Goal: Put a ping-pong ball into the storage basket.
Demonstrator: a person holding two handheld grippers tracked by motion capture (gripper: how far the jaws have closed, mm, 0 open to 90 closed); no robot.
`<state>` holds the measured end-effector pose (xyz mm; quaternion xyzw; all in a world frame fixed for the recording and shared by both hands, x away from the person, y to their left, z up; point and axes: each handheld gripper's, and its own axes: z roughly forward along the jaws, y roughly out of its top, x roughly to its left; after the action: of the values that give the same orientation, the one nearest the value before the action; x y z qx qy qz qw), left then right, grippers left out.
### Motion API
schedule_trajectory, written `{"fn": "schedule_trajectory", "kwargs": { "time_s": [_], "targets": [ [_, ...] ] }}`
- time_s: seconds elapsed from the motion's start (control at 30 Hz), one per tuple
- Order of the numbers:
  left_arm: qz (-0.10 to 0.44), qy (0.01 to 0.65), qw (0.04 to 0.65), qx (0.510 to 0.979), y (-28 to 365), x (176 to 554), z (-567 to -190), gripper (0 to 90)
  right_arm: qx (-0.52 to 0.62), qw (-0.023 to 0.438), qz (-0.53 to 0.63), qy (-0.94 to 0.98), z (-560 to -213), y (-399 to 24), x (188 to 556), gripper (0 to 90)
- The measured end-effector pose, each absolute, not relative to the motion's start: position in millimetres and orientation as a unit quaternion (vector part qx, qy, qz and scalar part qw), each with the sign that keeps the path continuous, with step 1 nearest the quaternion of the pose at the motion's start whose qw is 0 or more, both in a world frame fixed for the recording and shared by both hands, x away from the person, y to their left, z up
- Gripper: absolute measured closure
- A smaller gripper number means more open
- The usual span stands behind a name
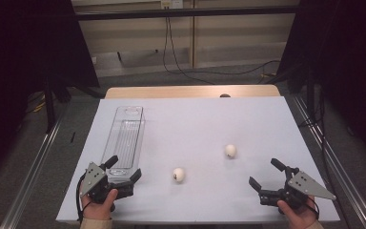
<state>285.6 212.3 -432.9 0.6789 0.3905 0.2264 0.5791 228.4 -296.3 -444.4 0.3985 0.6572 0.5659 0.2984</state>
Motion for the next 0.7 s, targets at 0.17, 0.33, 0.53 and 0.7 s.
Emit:
{"fn": "schedule_trajectory", "kwargs": {
  "time_s": [0.17, 0.33, 0.53, 0.7],
  "targets": [
    [0.225, 0.389, 0.581, 0.679, 210.1, 285.5, -431.7, 2.5, 0.398, 0.298, 0.566, 0.658, -444.0, -295.7, 228.1, 0.9],
    [0.221, 0.388, 0.583, 0.679, 208.3, 285.9, -430.9, 2.5, 0.393, 0.298, 0.568, 0.659, -443.6, -294.8, 227.8, 0.9],
    [0.220, 0.386, 0.583, 0.680, 205.7, 286.3, -430.2, 2.5, 0.392, 0.296, 0.569, 0.660, -443.7, -294.7, 228.2, 0.9],
    [0.218, 0.382, 0.582, 0.684, 202.3, 286.3, -428.7, 2.6, 0.392, 0.293, 0.569, 0.661, -444.1, -293.5, 228.2, 0.9]
  ]
}}
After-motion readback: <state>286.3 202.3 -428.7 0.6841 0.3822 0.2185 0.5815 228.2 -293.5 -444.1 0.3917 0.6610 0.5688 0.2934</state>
